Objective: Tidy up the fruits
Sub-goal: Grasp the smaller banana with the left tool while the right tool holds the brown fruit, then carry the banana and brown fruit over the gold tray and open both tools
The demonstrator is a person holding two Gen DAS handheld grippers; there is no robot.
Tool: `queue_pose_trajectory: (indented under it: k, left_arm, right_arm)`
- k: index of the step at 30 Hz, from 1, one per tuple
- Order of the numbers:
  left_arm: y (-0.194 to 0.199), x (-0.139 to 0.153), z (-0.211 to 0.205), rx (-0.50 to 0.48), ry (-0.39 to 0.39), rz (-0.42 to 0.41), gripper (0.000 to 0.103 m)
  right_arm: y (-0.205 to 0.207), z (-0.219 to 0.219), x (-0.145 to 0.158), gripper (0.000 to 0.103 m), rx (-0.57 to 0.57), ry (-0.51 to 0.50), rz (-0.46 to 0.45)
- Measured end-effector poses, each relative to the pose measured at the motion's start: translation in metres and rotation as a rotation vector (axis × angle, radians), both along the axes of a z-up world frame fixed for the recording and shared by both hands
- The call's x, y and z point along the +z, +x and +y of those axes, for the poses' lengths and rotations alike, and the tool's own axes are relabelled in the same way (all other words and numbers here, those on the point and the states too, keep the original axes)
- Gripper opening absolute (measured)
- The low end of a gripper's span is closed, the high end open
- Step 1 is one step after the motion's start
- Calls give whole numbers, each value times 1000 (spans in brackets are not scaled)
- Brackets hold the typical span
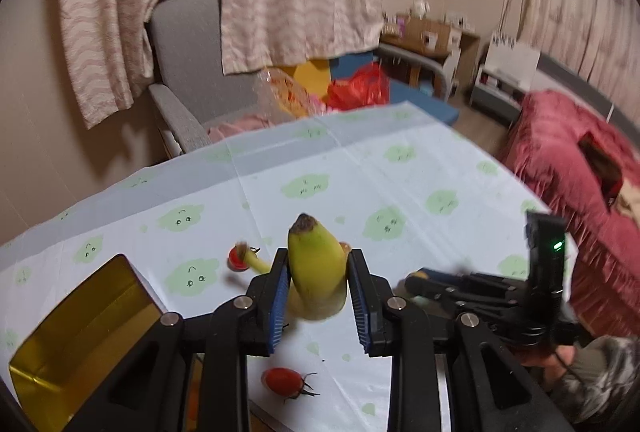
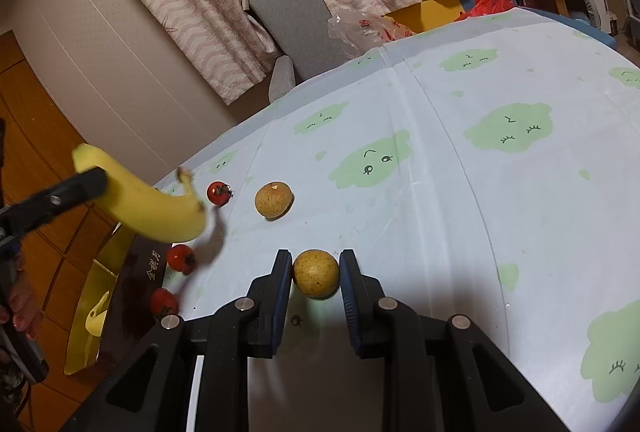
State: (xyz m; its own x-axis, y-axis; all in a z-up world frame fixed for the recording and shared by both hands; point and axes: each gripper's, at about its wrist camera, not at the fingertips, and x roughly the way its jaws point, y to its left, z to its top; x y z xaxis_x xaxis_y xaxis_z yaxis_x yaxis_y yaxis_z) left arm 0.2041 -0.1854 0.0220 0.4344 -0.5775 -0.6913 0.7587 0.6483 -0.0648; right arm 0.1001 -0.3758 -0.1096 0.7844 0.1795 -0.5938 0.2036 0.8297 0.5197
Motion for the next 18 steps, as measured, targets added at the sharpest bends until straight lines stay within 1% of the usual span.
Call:
queue_pose_trajectory:
  k: [4, 8, 11, 14, 17, 18]
  left_arm:
    - [-7, 14, 23, 24, -94, 19, 29]
    - [-15, 28, 53, 54, -169, 22, 29]
    - [-19, 37, 78, 85, -220, 16, 29]
    - [-21, 43, 105, 120, -263, 17, 28]
    - [-22, 48, 136, 165, -324, 13, 17]
    - [-22, 51, 148, 182, -351, 17, 17]
  right_arm:
    - [-5, 1, 4, 25, -11, -13, -24]
    - [-11, 5, 6, 25, -21, -32, -23]
    - [-17, 14, 12, 25, -11, -70, -26]
    - [-22, 23, 22, 25, 0, -76, -40]
    - [-25, 35, 36, 25, 24, -74, -67]
    - [-26, 42, 43, 25, 38, -74, -83]
